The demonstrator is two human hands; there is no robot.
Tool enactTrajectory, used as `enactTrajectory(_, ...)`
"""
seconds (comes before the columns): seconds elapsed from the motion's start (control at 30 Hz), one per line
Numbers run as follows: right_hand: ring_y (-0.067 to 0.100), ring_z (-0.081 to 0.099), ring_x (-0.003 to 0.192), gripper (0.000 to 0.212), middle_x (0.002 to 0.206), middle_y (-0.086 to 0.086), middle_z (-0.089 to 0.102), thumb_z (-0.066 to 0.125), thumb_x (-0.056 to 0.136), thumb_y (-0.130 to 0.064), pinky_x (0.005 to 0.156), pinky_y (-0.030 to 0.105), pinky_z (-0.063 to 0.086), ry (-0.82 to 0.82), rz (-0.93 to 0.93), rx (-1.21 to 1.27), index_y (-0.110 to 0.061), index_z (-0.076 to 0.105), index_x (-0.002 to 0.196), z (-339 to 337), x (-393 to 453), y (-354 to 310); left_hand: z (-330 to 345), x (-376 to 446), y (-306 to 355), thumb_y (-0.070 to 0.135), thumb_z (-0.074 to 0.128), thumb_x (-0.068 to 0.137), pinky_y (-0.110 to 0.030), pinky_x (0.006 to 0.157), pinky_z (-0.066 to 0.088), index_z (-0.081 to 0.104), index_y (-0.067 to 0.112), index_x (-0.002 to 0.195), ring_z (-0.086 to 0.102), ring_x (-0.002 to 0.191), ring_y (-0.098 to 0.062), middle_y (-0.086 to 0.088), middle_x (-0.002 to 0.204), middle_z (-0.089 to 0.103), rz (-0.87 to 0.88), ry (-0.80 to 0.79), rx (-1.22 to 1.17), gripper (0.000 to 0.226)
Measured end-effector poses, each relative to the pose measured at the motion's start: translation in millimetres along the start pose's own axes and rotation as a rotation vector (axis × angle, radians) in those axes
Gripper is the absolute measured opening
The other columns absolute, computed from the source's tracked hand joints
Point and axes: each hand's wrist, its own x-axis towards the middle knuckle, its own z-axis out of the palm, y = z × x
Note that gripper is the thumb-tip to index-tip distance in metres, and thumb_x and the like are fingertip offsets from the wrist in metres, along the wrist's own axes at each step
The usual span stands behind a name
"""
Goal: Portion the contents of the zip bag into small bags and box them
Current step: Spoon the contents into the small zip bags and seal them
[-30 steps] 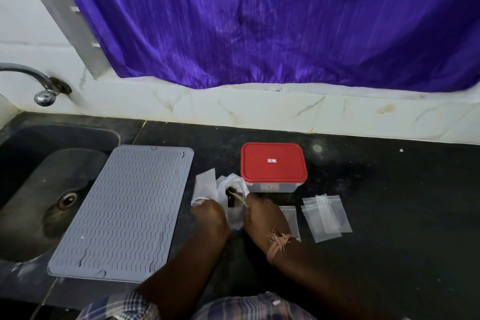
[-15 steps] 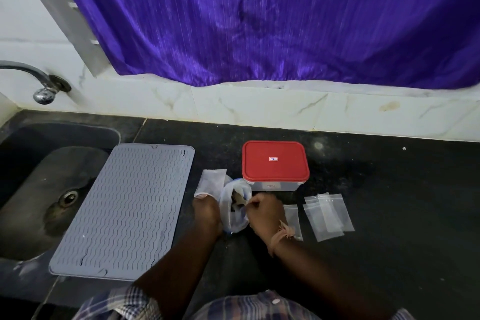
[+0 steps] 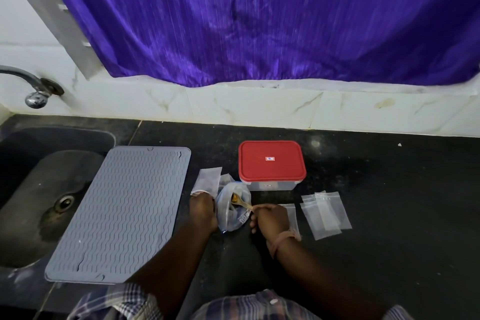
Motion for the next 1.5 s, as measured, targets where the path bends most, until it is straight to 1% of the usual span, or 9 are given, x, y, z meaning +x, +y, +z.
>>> enactTrajectory(0.13,0.018,0.063,0.046,0.019,0.060,0.006,0.069,0.057,0.093,-0.012,0.046,0.029,0.052,0.009,-0.080,-0.024,-0.018,0.073,0.084,0.1,-1.3,-2.6,-0.8,3.1,-2.6,0.034,0.062,0.100,-0.065,0.105,0.046,0.064,0.005,0.127,0.065,0.116,-0.041,-0.024,0.129,0.066,-0.113,-0.137,-0.224,0.039)
enactTrajectory(0.3,0.020,0.060,0.044,0.019,0.053,0.007,0.066,0.054,0.091,-0.006,0.053,0.036,0.053,0.028,0.048,0.141,-0.009,0.072,0.086,2.8,-1.7,-3.8,-9.9,34.8,-24.8,0.045,0.076,0.085,-0.064,0.098,0.052,0.066,0.008,0.128,0.070,0.111,-0.040,-0.020,0.122,0.072,-0.089,-0.083,-0.205,0.057)
enactTrajectory(0.43,0.021,0.059,0.046,0.018,0.057,0.009,0.066,0.054,0.092,-0.005,0.055,0.037,0.053,0.038,0.068,0.221,-0.008,0.071,0.087,0.6,-8.4,-5.0,-2.4,13.6,-7.6,0.017,0.055,0.097,-0.041,0.078,0.058,0.052,-0.006,0.139,0.061,0.078,-0.021,-0.033,0.141,0.054,-0.016,-0.005,-0.149,0.048)
enactTrajectory(0.5,0.021,0.059,0.047,0.018,0.061,0.011,0.067,0.055,0.093,-0.005,0.055,0.035,0.053,0.038,0.070,0.244,-0.007,0.071,0.089,-4.1,-12.7,-5.9,1.2,-9.6,8.4,0.018,0.052,0.102,-0.030,0.076,0.055,0.054,0.000,0.135,0.061,0.086,-0.017,-0.028,0.136,0.058,0.028,0.107,-0.112,0.039)
enactTrajectory(0.57,0.021,0.058,0.047,0.018,0.063,0.012,0.066,0.054,0.093,-0.003,0.052,0.034,0.051,0.051,0.059,0.273,-0.005,0.072,0.090,-9.8,-15.8,-5.1,0.1,-43.5,24.3,0.027,0.057,0.102,-0.032,0.095,0.054,0.057,0.008,0.130,0.063,0.106,-0.018,-0.016,0.129,0.063,0.133,0.208,0.302,0.034)
enactTrajectory(0.63,0.020,0.058,0.047,0.018,0.063,0.011,0.066,0.054,0.093,-0.002,0.050,0.034,0.051,0.061,0.051,0.283,-0.005,0.072,0.090,-14.8,-21.2,-4.9,-8.2,-44.5,18.5,0.020,0.056,0.102,-0.040,0.089,0.057,0.059,0.004,0.125,0.065,0.094,-0.021,-0.023,0.121,0.066,0.181,0.158,-0.051,0.028)
enactTrajectory(0.8,0.019,0.059,0.047,0.020,0.066,0.013,0.067,0.053,0.092,-0.003,0.049,0.033,0.051,0.085,0.041,0.267,-0.006,0.073,0.089,-18.2,-29.9,-1.9,-15.0,-40.5,6.5,0.020,0.070,0.093,-0.032,0.084,0.058,0.078,0.024,0.095,0.073,0.092,-0.014,0.009,0.092,0.076,0.363,0.327,0.212,0.009)
enactTrajectory(1.07,0.020,0.060,0.051,0.019,0.070,0.013,0.067,0.054,0.091,-0.003,0.046,0.029,0.051,0.109,0.019,0.308,-0.008,0.073,0.087,-28.2,-40.8,-1.9,-12.8,-66.6,15.9,0.010,0.056,0.099,-0.020,0.062,0.049,0.076,0.014,0.099,0.067,0.074,-0.006,0.009,0.077,0.071,0.481,0.278,0.276,0.020)
enactTrajectory(1.5,0.022,0.058,0.047,0.023,0.057,0.010,0.065,0.057,0.089,-0.004,0.048,0.035,0.051,0.052,-0.262,0.232,-0.013,0.071,0.073,-10.1,-55.4,-39.0,-22.8,-66.3,3.9,0.018,0.060,0.083,-0.040,0.090,0.061,0.077,0.019,0.112,0.072,0.094,-0.008,0.007,0.103,0.078,0.676,0.201,0.587,0.033)
